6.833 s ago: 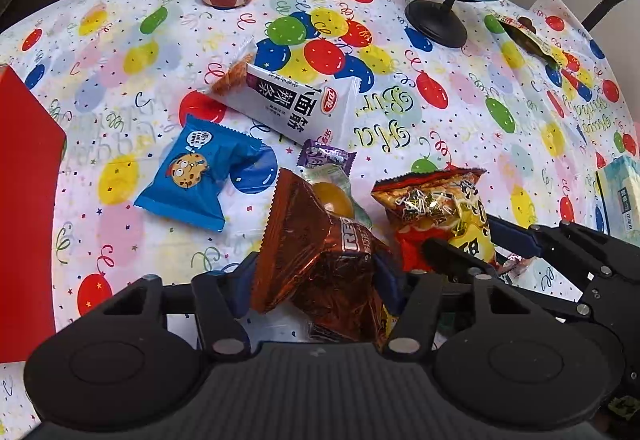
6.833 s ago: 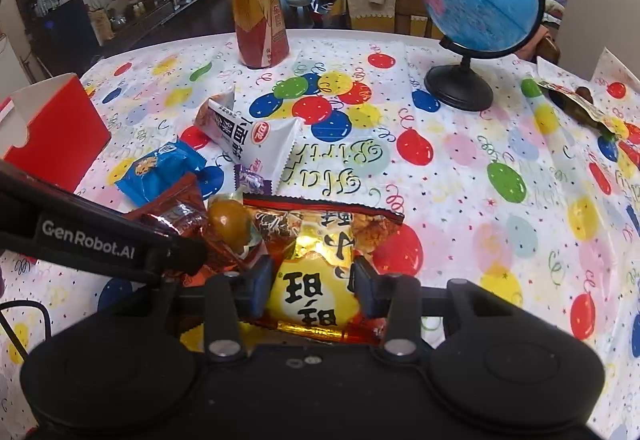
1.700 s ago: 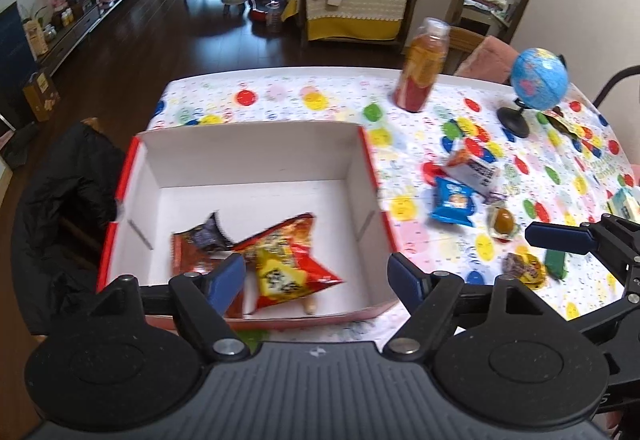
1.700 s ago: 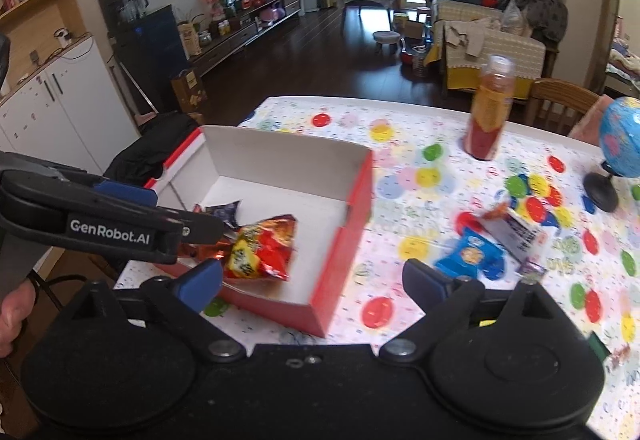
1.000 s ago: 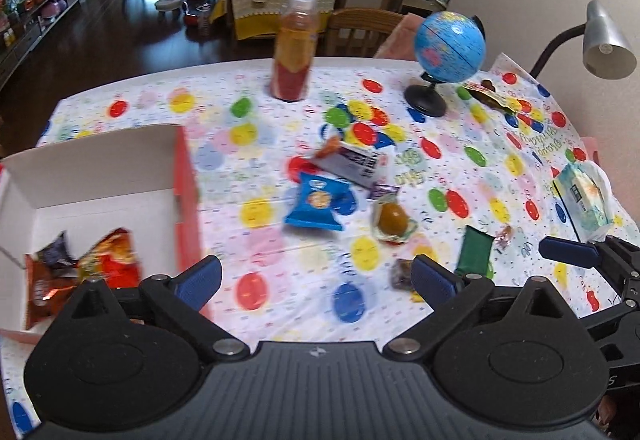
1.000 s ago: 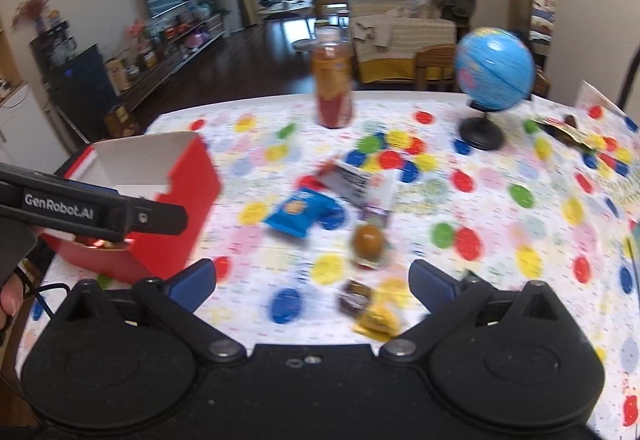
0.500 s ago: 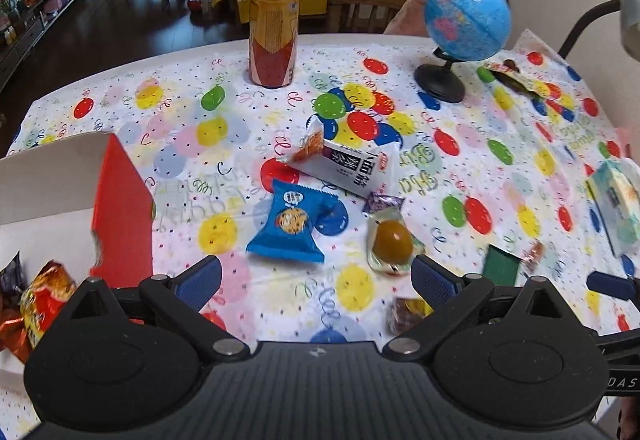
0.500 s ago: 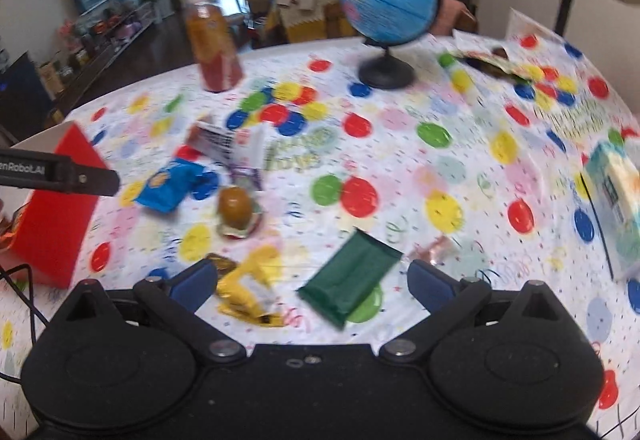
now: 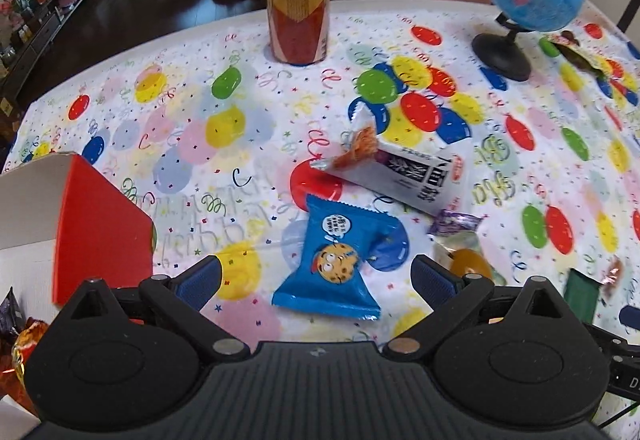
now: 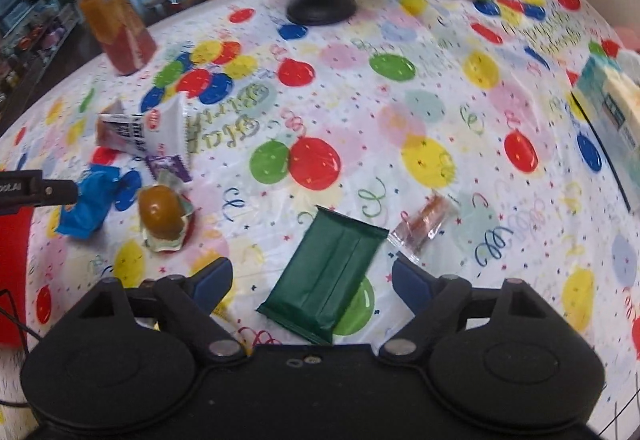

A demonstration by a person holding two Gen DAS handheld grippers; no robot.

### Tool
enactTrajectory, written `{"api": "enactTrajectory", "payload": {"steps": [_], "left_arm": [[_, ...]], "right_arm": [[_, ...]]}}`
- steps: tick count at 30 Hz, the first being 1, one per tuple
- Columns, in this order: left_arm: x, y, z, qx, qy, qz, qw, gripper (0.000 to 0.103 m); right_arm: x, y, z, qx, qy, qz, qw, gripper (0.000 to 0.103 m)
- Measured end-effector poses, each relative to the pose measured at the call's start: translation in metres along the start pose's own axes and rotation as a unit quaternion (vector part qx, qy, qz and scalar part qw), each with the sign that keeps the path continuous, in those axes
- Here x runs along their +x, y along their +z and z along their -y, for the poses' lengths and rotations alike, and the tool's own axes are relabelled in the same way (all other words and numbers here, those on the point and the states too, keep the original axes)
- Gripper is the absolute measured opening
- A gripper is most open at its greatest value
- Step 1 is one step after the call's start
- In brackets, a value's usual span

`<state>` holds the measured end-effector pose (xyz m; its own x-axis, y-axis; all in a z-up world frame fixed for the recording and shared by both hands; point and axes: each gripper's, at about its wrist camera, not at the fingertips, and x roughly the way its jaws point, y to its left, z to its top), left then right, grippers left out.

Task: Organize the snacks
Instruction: 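Withdraw both tools from the box toward the remaining snacks, then grasp the blue cookie packet with the left tool while the right tool grasps the green bar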

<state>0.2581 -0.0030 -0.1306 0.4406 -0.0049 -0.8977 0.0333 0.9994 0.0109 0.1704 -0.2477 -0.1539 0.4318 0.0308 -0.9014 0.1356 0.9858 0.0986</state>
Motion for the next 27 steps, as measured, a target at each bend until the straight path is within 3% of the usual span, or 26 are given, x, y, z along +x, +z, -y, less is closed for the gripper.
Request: {"api": "enactTrajectory", "payload": {"steps": [4, 11, 18, 22, 24, 27], "left_arm": [[0.013, 0.005, -0.001, -0.003, -0.003, -0.009, 1.0000, 0.101], [0.037, 0.009, -0.010, -0.025, -0.015, -0.040, 0.9988, 0.100], [0.049, 0.010, -0.013, -0.033, -0.034, -0.059, 0.9971, 0.081], [0.053, 0.009, -0.012, -0.032, -0.037, -0.068, 0.9965, 0.066], [0.053, 0.009, -0.013, -0.037, -0.041, -0.072, 0.9959, 0.064], [0.051, 0.010, -0.014, -0.039, -0.044, -0.070, 0.9958, 0.049]], "right_arm": [[0.012, 0.002, -0.001, 0.025, -0.022, -0.009, 0.999, 0.085], [0.022, 0.003, -0.006, 0.041, -0.048, -0.021, 0.998, 0.073], [0.028, 0.002, -0.006, 0.060, -0.055, -0.022, 0.996, 0.063], [0.027, 0.003, -0.006, 0.057, -0.058, -0.018, 0.997, 0.051], [0.025, 0.003, -0.005, 0.058, -0.053, -0.017, 0.997, 0.047], [0.024, 0.002, -0.003, 0.060, -0.047, -0.016, 0.997, 0.045]]}}
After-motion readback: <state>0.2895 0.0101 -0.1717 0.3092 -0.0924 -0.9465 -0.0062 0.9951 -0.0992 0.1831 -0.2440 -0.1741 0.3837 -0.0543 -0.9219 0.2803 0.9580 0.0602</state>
